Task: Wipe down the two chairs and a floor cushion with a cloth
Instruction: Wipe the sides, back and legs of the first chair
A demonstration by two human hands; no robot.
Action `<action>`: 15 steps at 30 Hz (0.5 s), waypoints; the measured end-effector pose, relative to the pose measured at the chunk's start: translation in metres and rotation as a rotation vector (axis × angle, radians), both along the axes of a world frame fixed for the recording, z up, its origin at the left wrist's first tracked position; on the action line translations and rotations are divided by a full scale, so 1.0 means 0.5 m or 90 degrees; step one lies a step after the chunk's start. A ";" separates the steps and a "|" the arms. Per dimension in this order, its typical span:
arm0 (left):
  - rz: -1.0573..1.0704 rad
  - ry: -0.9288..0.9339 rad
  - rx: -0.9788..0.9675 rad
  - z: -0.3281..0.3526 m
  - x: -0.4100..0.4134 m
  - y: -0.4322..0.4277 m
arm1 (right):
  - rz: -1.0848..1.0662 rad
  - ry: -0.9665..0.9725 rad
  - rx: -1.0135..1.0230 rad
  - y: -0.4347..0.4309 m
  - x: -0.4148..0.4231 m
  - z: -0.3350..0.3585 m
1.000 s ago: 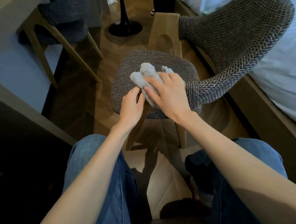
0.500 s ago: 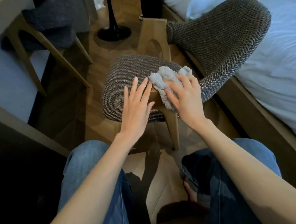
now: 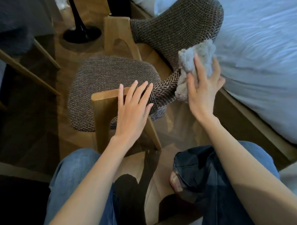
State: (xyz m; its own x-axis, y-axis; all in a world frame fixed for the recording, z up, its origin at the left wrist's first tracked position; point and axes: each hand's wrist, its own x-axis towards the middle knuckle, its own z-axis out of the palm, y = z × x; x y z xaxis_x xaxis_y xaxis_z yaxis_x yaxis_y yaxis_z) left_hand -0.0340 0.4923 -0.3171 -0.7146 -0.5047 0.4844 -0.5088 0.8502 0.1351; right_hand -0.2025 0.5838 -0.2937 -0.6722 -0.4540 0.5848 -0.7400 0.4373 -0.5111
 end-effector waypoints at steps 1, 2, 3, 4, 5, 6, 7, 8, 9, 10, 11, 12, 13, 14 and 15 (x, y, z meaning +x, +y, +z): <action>-0.001 0.001 -0.005 -0.003 -0.002 0.001 | 0.026 -0.007 0.032 -0.015 0.002 -0.003; -0.003 0.004 -0.008 -0.005 -0.003 0.000 | 0.040 -0.014 0.041 -0.029 0.007 -0.006; -0.008 0.010 -0.006 -0.006 -0.003 -0.002 | 0.037 -0.024 0.026 -0.041 0.014 -0.008; -0.016 0.020 0.001 -0.005 -0.003 -0.005 | 0.025 -0.030 0.005 -0.050 0.023 -0.010; -0.023 0.032 0.012 -0.004 -0.002 -0.008 | 0.019 -0.028 -0.010 -0.054 0.035 -0.012; -0.030 0.043 0.023 -0.003 -0.001 -0.010 | 0.026 -0.020 -0.012 -0.055 0.048 -0.014; -0.036 0.053 0.029 -0.002 0.001 -0.011 | 0.055 -0.006 -0.005 -0.052 0.062 -0.018; -0.042 0.058 0.032 -0.001 0.003 -0.011 | 0.097 0.009 0.005 -0.048 0.074 -0.023; -0.046 0.060 0.032 0.000 0.004 -0.011 | 0.143 0.014 0.016 -0.042 0.083 -0.028; -0.048 0.062 0.032 0.000 0.006 -0.011 | 0.185 0.007 0.025 -0.033 0.087 -0.028; -0.049 0.065 0.032 -0.001 0.007 -0.010 | 0.220 0.001 0.026 -0.023 0.085 -0.024; -0.052 0.068 0.032 -0.002 0.007 -0.010 | 0.230 0.010 0.011 -0.013 0.078 -0.019; -0.055 0.069 0.030 -0.003 0.008 -0.011 | 0.210 0.029 -0.016 -0.006 0.066 -0.015; -0.053 0.069 0.027 -0.004 0.009 -0.011 | 0.167 0.035 -0.051 -0.003 0.048 -0.009; -0.047 0.070 0.023 -0.004 0.011 -0.012 | 0.119 0.016 -0.077 -0.004 0.029 -0.002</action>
State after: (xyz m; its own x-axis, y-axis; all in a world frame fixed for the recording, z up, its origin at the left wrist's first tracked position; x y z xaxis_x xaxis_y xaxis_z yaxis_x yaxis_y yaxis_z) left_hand -0.0285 0.4862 -0.3193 -0.6945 -0.4708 0.5441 -0.4254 0.8785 0.2172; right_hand -0.1881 0.5819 -0.2947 -0.5681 -0.4944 0.6579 -0.8152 0.2285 -0.5322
